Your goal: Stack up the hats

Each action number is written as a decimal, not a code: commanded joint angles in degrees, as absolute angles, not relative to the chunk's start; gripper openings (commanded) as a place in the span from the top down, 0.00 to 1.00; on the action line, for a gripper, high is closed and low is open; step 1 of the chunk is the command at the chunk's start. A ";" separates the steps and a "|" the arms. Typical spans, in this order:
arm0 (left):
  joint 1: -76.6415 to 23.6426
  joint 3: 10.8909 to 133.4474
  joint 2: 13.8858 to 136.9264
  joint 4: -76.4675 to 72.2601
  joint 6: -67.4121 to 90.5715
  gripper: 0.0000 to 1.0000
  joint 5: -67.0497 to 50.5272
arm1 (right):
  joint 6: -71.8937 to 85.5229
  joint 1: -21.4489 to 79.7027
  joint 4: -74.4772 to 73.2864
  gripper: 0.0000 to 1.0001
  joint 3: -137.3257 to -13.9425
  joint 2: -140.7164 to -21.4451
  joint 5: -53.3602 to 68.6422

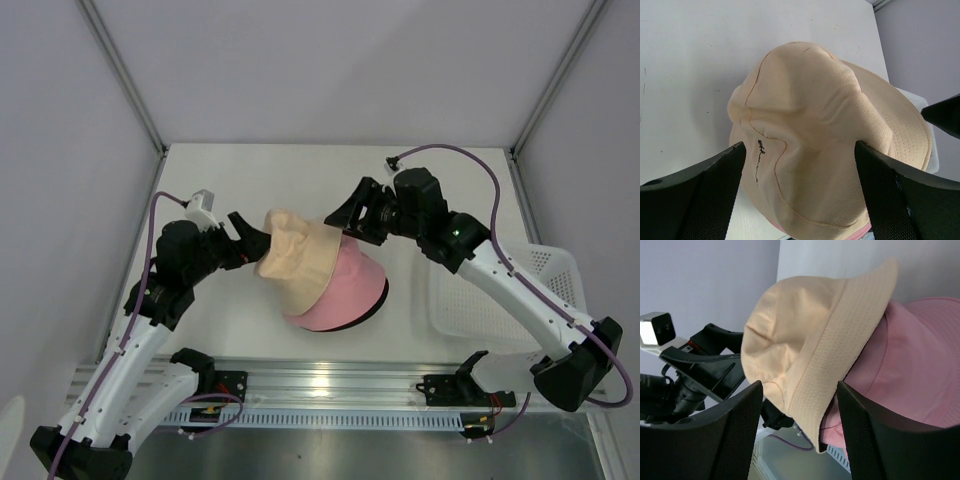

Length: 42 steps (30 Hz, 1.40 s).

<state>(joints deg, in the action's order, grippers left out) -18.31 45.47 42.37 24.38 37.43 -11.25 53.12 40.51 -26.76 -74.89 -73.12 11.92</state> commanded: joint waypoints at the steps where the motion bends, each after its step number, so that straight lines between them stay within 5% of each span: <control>1: -17.93 48.34 41.84 22.15 35.77 0.09 -12.22 | 53.88 41.04 -27.32 0.36 -76.02 -74.35 9.50; 12: -17.93 48.34 42.45 20.30 36.03 0.09 -13.36 | 55.01 41.31 -29.27 0.34 -74.71 -73.65 8.96; 18: -18.02 48.60 42.10 20.21 35.95 0.09 -13.89 | 55.11 41.92 -25.49 0.42 -74.62 -75.58 9.84; 21: -18.02 48.34 41.92 20.04 36.12 0.09 -14.15 | 54.84 42.10 -24.70 0.58 -74.62 -76.81 10.72; 25: -18.02 48.08 41.57 19.95 36.04 0.09 -14.24 | 54.41 42.19 -24.87 1.00 -74.53 -77.61 10.72; 42: -17.75 54.05 40.78 30.76 32.87 0.04 3.16 | 61.51 43.07 -20.22 1.00 -57.42 -51.17 -4.75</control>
